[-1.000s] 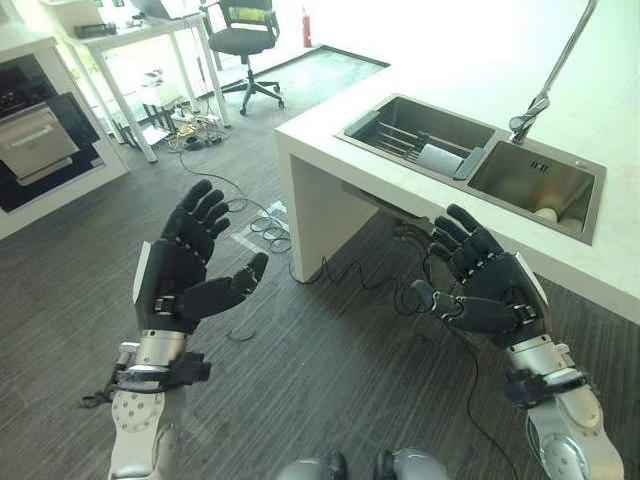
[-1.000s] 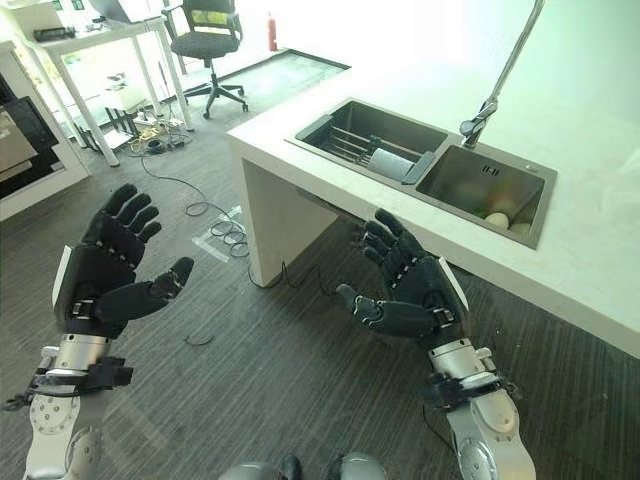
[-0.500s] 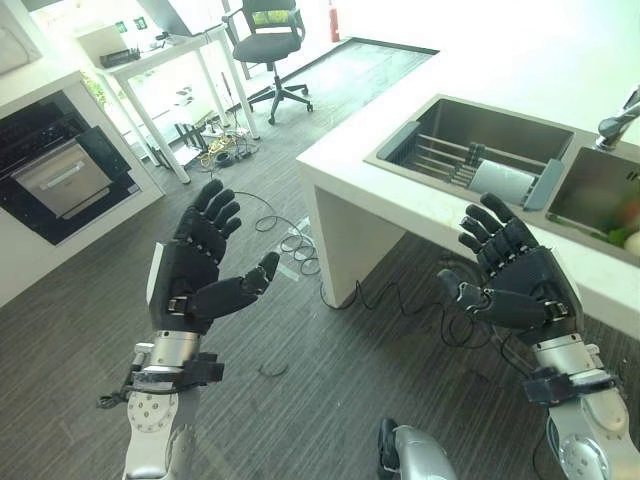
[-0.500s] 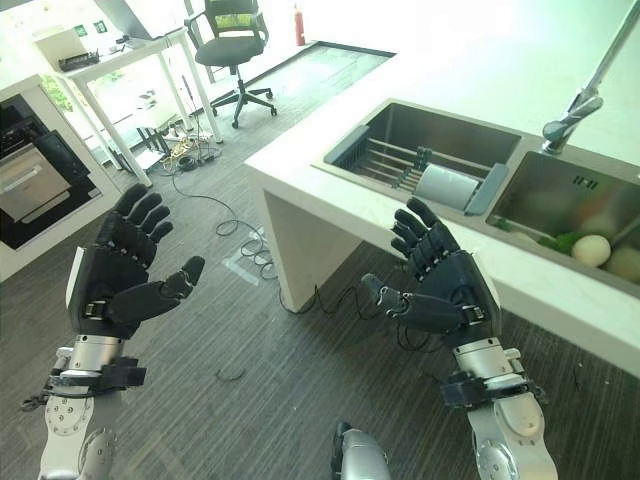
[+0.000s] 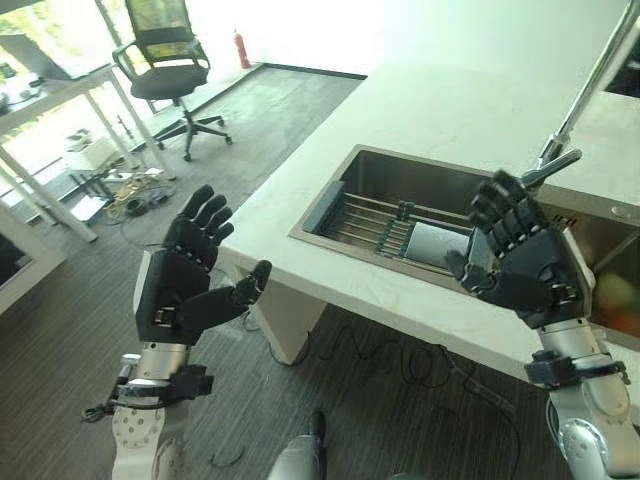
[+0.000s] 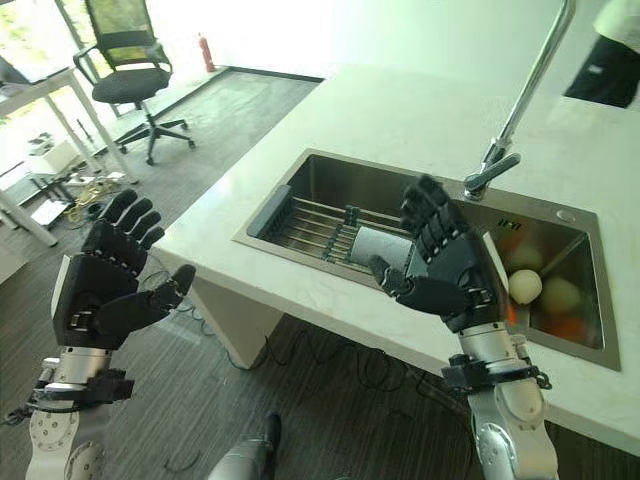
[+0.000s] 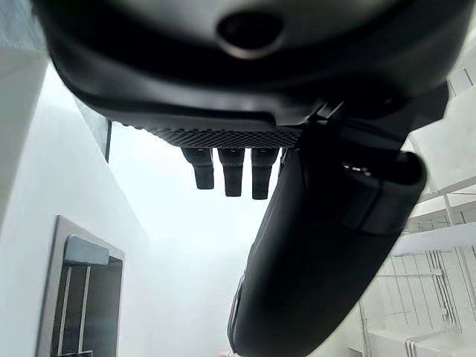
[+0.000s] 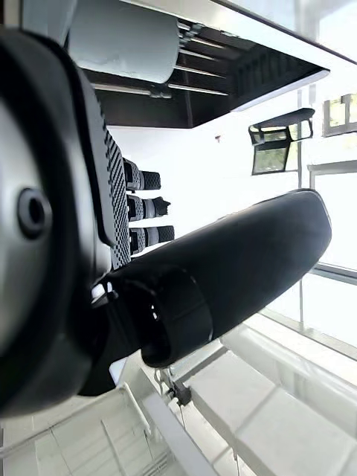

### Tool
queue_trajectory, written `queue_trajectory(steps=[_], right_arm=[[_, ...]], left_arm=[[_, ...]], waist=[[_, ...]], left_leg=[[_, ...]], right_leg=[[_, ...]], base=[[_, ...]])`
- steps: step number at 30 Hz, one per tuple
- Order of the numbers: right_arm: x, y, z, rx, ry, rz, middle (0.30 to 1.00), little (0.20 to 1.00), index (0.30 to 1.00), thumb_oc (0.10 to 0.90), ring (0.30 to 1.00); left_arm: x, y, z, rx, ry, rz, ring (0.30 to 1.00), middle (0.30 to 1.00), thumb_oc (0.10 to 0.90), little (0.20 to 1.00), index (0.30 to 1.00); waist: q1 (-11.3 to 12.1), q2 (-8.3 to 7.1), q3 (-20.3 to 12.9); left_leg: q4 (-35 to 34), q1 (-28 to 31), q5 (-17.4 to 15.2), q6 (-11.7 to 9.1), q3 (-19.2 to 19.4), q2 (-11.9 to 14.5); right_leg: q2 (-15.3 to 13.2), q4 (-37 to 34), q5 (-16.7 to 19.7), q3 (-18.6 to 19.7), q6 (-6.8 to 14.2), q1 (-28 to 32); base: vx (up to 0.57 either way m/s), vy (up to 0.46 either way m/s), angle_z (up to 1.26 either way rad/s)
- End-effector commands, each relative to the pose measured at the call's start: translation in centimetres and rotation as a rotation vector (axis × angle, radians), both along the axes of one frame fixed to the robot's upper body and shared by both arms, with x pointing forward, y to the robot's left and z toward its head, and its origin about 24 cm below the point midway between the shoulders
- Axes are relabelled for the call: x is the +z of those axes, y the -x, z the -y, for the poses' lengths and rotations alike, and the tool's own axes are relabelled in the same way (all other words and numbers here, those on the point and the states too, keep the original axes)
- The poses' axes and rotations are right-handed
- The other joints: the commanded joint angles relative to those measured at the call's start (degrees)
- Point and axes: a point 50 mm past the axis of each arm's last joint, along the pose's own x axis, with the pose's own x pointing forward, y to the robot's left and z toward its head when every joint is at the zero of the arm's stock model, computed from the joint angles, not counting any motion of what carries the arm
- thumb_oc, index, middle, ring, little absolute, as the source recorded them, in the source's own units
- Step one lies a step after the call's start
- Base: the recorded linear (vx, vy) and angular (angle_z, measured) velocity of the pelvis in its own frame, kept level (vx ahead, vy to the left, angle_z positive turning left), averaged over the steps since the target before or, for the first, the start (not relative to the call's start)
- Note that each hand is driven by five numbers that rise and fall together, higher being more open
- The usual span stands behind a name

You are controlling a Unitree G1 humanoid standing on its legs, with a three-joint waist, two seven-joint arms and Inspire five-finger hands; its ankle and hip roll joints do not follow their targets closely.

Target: Place the dishes in the dishwasher.

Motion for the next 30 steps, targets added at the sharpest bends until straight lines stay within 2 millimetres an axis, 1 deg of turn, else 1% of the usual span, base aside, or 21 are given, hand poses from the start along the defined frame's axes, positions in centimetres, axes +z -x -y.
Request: queue_trajectory(steps=[1,3,6,9,10,11,12,13,15,16,17,19,21,23,24,25,26,27,28,29,30], right_arm=[[4.6,0.6,-0.5,0.032,-0.043,0.279,0.900,0.900,0.900,0.800,0.900],[4.2,0.9,-0.4,0.027,-0.066,0.264,0.900,0.900,0.900,0.800,0.900],[3.8,0.9,-0.7,0.031,-0.089,0.246,0.900,0.900,0.900,0.800,0.900],[3.2,0.8,-1.0,0.030,-0.109,0.220,0.900,0.900,0.900,0.800,0.900],[2.7,0.4,-1.5,0.054,-0.115,0.205,0.900,0.900,0.900,0.800,0.900],[2.5,-0.1,-1.9,0.082,-0.130,0.198,0.900,0.900,0.900,0.800,0.900],[2.5,-0.2,-2.0,0.090,-0.134,0.198,0.900,0.900,0.900,0.800,0.900],[2.6,-0.4,-2.3,0.097,-0.142,0.198,0.900,0.900,0.900,0.800,0.900],[2.6,-0.6,-2.7,0.116,-0.153,0.194,0.900,0.900,0.900,0.800,0.900],[2.7,-0.8,-3.0,0.133,-0.153,0.196,0.900,0.900,0.900,0.800,0.900],[2.8,-0.7,-3.0,0.143,-0.148,0.200,0.900,0.900,0.900,0.800,0.900],[3.2,-0.4,-3.0,0.161,-0.123,0.216,0.900,0.900,0.900,0.800,0.900],[3.4,-0.3,-2.9,0.161,-0.095,0.216,0.900,0.900,0.900,0.800,0.900],[3.7,-0.4,-2.9,0.175,-0.069,0.220,0.900,0.900,0.900,0.800,0.900],[3.8,-0.4,-2.9,0.180,-0.053,0.224,0.900,0.900,0.900,0.800,0.900],[3.8,-0.4,-2.9,0.182,-0.047,0.226,0.900,0.900,0.900,0.800,0.900],[4.0,-0.3,-2.8,0.188,-0.031,0.229,0.900,0.900,0.900,0.800,0.900],[4.1,-0.2,-2.7,0.193,-0.019,0.229,0.900,0.900,0.900,0.800,0.900],[4.0,-0.1,-2.7,0.210,0.000,0.230,0.900,0.900,0.900,0.800,0.900],[4.0,0.1,-2.7,0.223,0.013,0.232,0.900,0.900,0.900,0.800,0.900],[4.0,0.3,-2.6,0.230,0.027,0.230,0.900,0.900,0.900,0.800,0.900]], left_arm=[[6.1,0.1,0.6,-0.021,-0.133,0.313,0.900,0.900,0.800,0.900,0.900],[6.8,-0.1,1.1,-0.043,-0.210,0.328,0.900,0.900,0.800,0.900,0.900],[7.2,-0.5,1.4,-0.054,-0.229,0.331,0.900,0.900,0.800,0.900,0.900],[7.3,-0.4,1.4,-0.085,-0.205,0.333,0.900,0.900,0.800,0.900,0.900],[7.3,-0.3,1.5,-0.075,-0.206,0.342,0.900,0.900,0.800,0.900,0.900],[7.5,-0.3,1.4,-0.059,-0.192,0.347,0.900,0.900,0.800,0.900,0.900],[7.5,-0.4,1.4,-0.053,-0.186,0.349,0.900,0.900,0.800,0.900,0.900],[7.6,-0.5,1.3,-0.059,-0.169,0.347,0.900,0.900,0.800,0.900,0.900],[7.7,-0.4,1.3,-0.054,-0.177,0.355,0.900,0.900,0.800,0.900,0.900],[7.8,-0.3,1.5,-0.051,-0.194,0.366,0.900,0.900,0.800,0.900,0.900],[8.0,-0.3,1.7,-0.053,-0.207,0.379,0.900,0.900,0.800,0.900,0.900],[8.3,-0.2,2.2,-0.066,-0.220,0.407,0.900,0.900,0.800,0.900,0.900],[8.2,-0.2,2.0,-0.077,-0.189,0.398,0.900,0.900,0.800,0.900,0.900],[8.0,-0.3,1.9,-0.091,-0.128,0.393,0.900,0.900,0.800,0.900,0.900],[7.9,-0.2,1.9,-0.100,-0.106,0.394,0.900,0.900,0.800,0.900,0.900],[7.9,-0.2,2.0,-0.106,-0.098,0.396,0.900,0.900,0.800,0.900,0.900],[7.8,-0.1,2.4,-0.118,-0.087,0.403,0.900,0.900,0.800,0.900,0.900],[7.8,-0.1,2.4,-0.120,-0.075,0.404,0.900,0.900,0.800,0.900,0.900],[7.6,0.1,2.4,-0.115,-0.057,0.404,0.900,0.900,0.800,0.900,0.900],[7.5,0.3,2.3,-0.110,-0.050,0.404,0.900,0.900,0.800,0.900,0.900],[7.3,0.5,2.1,-0.106,-0.046,0.406,0.900,0.900,0.800,0.900,0.900]], waist=[[0.98,-1.27,-2.87],[0.45,-1.31,-2.84],[-0.12,-1.13,-2.85],[-0.60,-0.09,-2.49],[0.17,-0.05,-2.09],[1.26,-0.90,-2.02],[1.47,-1.17,-2.05],[1.85,-1.64,-2.31],[1.95,-1.95,-2.43],[1.80,-2.15,-2.44],[1.44,-2.08,-2.34],[0.43,-2.90,-2.82],[-0.24,-3.18,-3.22],[-0.89,-3.28,-3.77],[-1.20,-3.14,-3.84],[-1.28,-3.14,-3.95],[-0.90,-3.55,-3.74],[-0.80,-3.84,-3.48],[-0.11,-4.64,-2.78],[0.36,-4.96,-2.42],[0.74,-5.17,-2.17]], left_leg=[[-1.46,6.94,-6.75,-1.77,0.01,0.89],[-1.46,7.86,-7.60,-0.55,0.66,0.58],[-1.46,8.46,-8.33,0.82,1.40,0.31],[-1.46,9.46,-8.79,2.01,1.46,0.36],[-1.46,9.99,-9.51,1.93,3.77,0.96],[-1.46,10.23,-10.16,1.39,6.44,1.22],[-1.46,10.34,-10.41,1.24,6.99,1.25],[-1.46,10.62,-11.07,0.96,8.07,1.43],[-1.46,11.44,-11.85,0.58,9.86,2.14],[-1.46,12.16,-12.54,0.61,10.65,2.42],[-1.46,12.92,-13.54,0.91,10.59,2.75],[-1.46,13.07,-13.68,0.91,10.85,3.08],[-1.46,14.21,-14.10,0.43,11.69,4.16],[-1.46,16.06,-14.29,-0.42,12.72,5.58],[-1.46,17.04,-13.71,-1.10,13.09,6.42],[-1.46,17.29,-12.23,-1.64,13.34,6.87],[-1.46,17.98,-4.79,-3.24,13.81,7.93],[-1.46,18.87,-3.11,-3.56,13.73,7.80],[-0.05,18.50,-1.09,-3.52,12.56,5.92],[2.38,16.65,-1.04,-3.15,11.51,4.70],[2.49,14.45,-1.28,-2.69,11.28,3.81]], right_leg=[[-7.37,0.52,3.89,-2.13,5.84,-8.46],[-8.18,0.52,4.40,-2.54,6.28,-7.59],[-8.51,0.52,6.47,-3.53,6.70,-6.73],[-7.17,0.66,12.48,-5.84,6.10,-5.41],[-8.63,0.52,13.13,-9.74,5.65,-6.37],[-12.25,0.52,11.45,-12.42,6.11,-8.66],[-13.28,0.52,10.82,-12.57,6.38,-9.64],[-15.62,0.52,10.74,-12.08,7.33,-12.12],[-18.30,0.52,12.94,-12.24,8.69,-15.47],[-18.95,0.52,14.64,-12.06,9.22,-17.44],[-18.27,0.52,14.21,-10.81,9.58,-18.11],[-17.12,0.52,13.21,-8.22,9.50,-19.08],[-16.34,0.52,12.42,-8.14,9.67,-19.03],[-14.95,0.52,11.21,-8.29,9.07,-18.47],[-13.87,0.52,10.54,-8.26,8.22,-17.67],[-13.42,0.52,10.23,-8.24,7.64,-17.43],[-12.22,0.52,8.70,-8.01,5.97,-15.63],[-12.00,0.52,8.01,-7.91,5.40,-14.70],[-12.03,0.52,7.27,-7.17,4.59,-13.57],[-12.06,0.52,7.16,-6.77,4.20,-13.29],[-11.74,0.52,6.78,-6.10,4.10,-12.82]], base=[[0.18,0.228,-0.31],[0.19,0.249,-0.30],[0.17,0.181,-0.31],[0.17,0.134,-0.25],[0.12,-0.048,-1.01],[0.08,-0.117,-1.52],[0.11,-0.247,-1.59],[0.14,-0.237,-1.09],[0.19,-0.287,-0.68],[0.24,-0.305,-0.60],[0.23,-0.332,-0.52],[0.25,-0.441,-0.13],[0.23,-0.405,0.30],[0.23,-0.376,0.26],[0.21,-0.326,-0.09],[0.27,-0.413,-0.19],[0.27,-0.376,-0.31],[0.29,-0.392,-0.33],[0.17,-0.214,-0.29],[0.13,-0.159,-0.09],[0.09,-0.071,-0.16]])
